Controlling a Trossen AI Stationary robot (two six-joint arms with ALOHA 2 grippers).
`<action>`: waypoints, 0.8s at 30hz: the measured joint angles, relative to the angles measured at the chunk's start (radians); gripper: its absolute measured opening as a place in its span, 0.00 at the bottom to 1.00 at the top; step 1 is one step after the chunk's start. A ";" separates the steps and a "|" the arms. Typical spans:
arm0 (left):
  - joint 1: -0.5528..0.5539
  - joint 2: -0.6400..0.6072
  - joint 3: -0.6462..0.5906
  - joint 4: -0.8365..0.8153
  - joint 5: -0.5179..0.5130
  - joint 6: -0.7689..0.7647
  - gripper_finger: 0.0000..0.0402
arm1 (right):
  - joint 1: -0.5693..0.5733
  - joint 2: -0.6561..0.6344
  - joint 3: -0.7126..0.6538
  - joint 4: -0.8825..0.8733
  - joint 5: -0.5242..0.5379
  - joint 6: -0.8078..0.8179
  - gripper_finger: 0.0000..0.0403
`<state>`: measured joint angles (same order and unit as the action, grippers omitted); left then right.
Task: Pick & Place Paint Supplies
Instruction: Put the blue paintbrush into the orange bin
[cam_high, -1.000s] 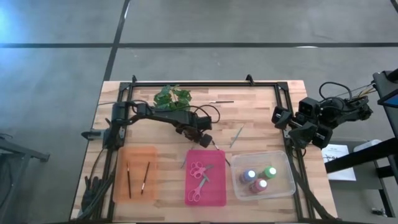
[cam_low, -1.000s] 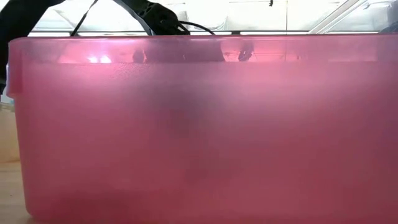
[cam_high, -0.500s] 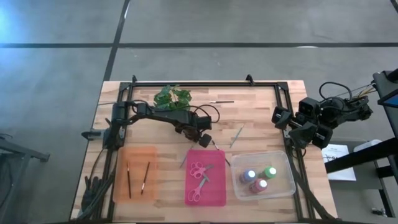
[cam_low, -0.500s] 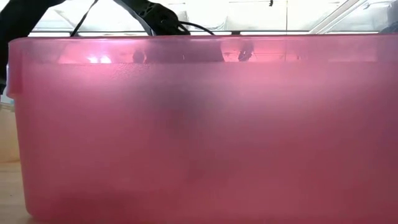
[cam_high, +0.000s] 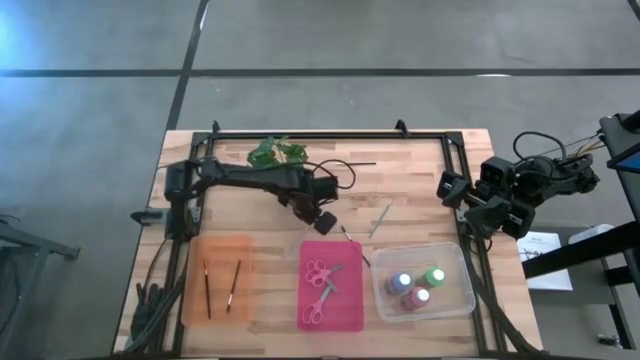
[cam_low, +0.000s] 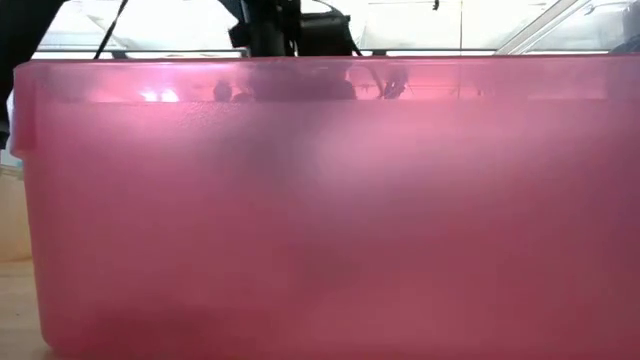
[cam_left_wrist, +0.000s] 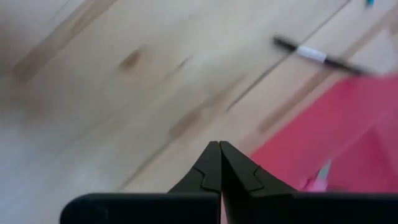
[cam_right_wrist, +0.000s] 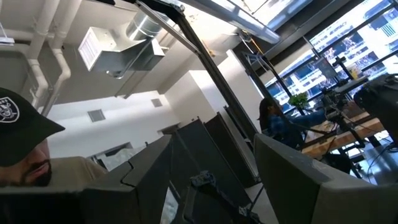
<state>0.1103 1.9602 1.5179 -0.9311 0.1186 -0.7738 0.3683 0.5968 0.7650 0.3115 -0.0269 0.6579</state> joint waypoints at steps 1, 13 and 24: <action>-0.001 -0.009 0.004 -0.030 -0.002 0.012 0.00 | 0.000 0.000 0.000 0.000 0.000 0.000 0.54; -0.028 -0.217 -0.004 -0.397 0.014 -0.037 0.00 | 0.000 0.000 0.000 0.008 0.003 -0.015 0.54; -0.275 -0.506 -0.285 -0.440 0.008 -0.439 0.00 | 0.000 0.001 0.000 0.010 0.089 -0.039 0.54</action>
<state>-0.1647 1.4544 1.2327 -1.3712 0.1266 -1.2133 0.3683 0.5980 0.7650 0.3210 0.0616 0.6189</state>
